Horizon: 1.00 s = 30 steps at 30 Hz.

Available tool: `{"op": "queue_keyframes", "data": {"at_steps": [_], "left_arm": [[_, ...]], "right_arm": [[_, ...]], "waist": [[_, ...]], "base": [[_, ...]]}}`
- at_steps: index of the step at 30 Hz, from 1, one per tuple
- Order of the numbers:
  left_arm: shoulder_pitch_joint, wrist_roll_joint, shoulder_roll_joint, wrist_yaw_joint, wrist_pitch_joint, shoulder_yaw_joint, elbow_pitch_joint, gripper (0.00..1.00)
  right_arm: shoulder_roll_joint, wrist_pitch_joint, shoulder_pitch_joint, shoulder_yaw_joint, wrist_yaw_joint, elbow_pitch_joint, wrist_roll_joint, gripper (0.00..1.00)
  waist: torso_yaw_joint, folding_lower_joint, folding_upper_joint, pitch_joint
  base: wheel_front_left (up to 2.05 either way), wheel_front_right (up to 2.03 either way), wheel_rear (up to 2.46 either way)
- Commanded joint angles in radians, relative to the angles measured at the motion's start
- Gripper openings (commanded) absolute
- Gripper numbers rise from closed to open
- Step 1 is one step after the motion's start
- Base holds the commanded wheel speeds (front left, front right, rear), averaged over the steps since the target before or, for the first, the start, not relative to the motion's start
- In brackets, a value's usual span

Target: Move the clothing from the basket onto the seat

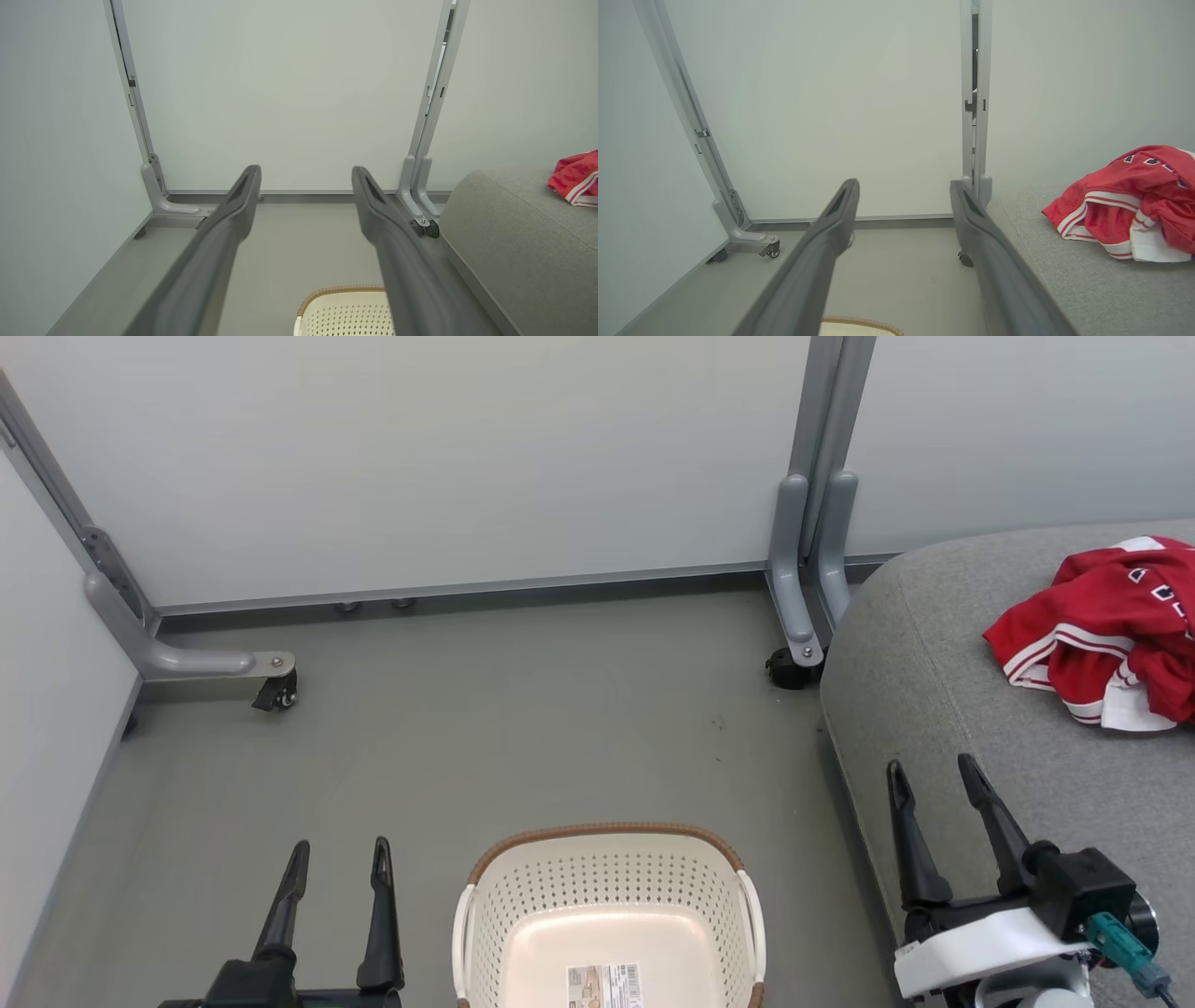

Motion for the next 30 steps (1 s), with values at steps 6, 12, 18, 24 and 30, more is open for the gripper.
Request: {"op": "queue_keyframes", "data": {"at_steps": [6,12,18,24,30], "left_arm": [[0.024,0.020,0.000,0.006,0.000,-0.014,0.004,1.00],[0.017,0.025,0.000,0.011,0.000,-0.018,0.008,1.00],[0.010,0.036,-0.001,0.011,0.000,-0.021,0.015,0.00],[0.005,-0.039,0.002,0.008,0.012,-0.018,0.042,0.00],[-0.019,-0.166,0.010,-0.002,0.036,-0.006,0.057,0.00]], "right_arm": [[-0.009,-0.003,0.033,0.025,-0.001,0.004,-0.004,1.00],[-0.011,-0.003,0.033,0.036,-0.001,0.011,-0.012,1.00],[-0.009,0.000,0.023,0.042,0.000,0.017,-0.011,0.00],[-0.010,0.014,0.028,0.038,0.000,0.045,0.061,0.00],[-0.015,0.039,0.010,0.029,0.000,0.058,0.185,0.00]], "waist": [[-0.004,0.0001,0.0000,-0.013],[-0.008,0.0001,0.0000,-0.019],[-0.011,0.0001,0.0000,-0.019],[-0.011,0.0001,0.0000,-0.017],[-0.011,0.0001,0.0000,-0.013]], "base": [[0.00,0.00,0.00],[0.00,0.00,0.00],[0.00,0.00,0.00],[0.00,0.00,0.00],[0.00,0.00,0.00]]}}
